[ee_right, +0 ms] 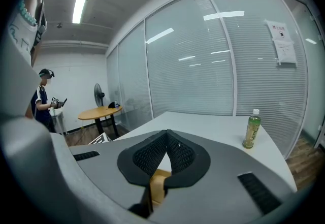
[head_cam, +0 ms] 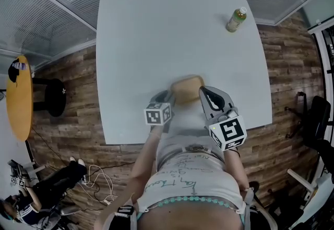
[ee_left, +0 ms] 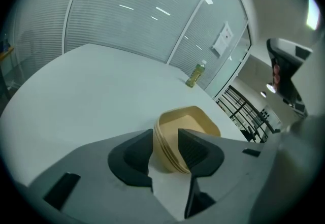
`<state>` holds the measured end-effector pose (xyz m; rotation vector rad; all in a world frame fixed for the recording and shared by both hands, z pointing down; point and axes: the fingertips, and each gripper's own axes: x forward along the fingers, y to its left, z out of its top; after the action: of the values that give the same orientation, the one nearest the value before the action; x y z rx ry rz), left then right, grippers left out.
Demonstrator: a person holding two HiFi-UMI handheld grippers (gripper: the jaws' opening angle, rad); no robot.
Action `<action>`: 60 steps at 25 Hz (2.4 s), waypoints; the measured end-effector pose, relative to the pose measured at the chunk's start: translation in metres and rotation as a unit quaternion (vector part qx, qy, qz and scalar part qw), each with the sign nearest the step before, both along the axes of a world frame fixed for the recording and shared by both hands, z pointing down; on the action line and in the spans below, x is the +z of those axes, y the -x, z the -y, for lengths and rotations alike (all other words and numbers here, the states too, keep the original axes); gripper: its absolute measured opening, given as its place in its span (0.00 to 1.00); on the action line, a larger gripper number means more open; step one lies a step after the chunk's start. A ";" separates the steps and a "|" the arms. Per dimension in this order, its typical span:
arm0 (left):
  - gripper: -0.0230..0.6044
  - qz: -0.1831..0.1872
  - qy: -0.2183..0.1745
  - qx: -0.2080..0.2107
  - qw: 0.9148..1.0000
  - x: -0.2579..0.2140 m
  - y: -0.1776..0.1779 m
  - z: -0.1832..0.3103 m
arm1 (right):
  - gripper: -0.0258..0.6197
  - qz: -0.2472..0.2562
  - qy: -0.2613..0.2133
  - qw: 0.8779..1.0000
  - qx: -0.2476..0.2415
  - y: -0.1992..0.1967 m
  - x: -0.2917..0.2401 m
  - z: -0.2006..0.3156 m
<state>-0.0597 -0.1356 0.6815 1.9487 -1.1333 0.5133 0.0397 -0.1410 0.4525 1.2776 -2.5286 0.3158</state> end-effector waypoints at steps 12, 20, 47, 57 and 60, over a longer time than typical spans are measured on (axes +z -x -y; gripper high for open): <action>0.28 0.041 0.039 -0.014 0.998 0.020 -0.010 -0.002 | 0.03 0.000 0.015 1.000 -0.014 -0.001 0.010 -0.001; 0.20 0.059 0.061 -0.015 0.996 0.033 -0.014 -0.001 | 0.03 -0.006 0.021 1.000 -0.020 0.000 0.013 0.008; 0.08 0.022 0.081 -0.049 0.995 0.031 -0.007 -0.007 | 0.03 -0.045 0.033 0.998 -0.014 -0.016 0.030 0.007; 0.08 0.029 0.067 -0.041 0.996 0.014 -0.016 -0.007 | 0.03 -0.041 0.036 0.998 -0.010 -0.026 0.028 0.000; 0.08 0.029 0.062 -0.037 0.997 0.007 -0.016 -0.006 | 0.03 -0.043 0.032 0.999 -0.006 -0.024 0.028 0.001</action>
<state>-0.0436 -0.1300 0.6882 1.7893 -1.1771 0.5904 0.0637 -0.1417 0.4806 1.2239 -2.4342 0.3303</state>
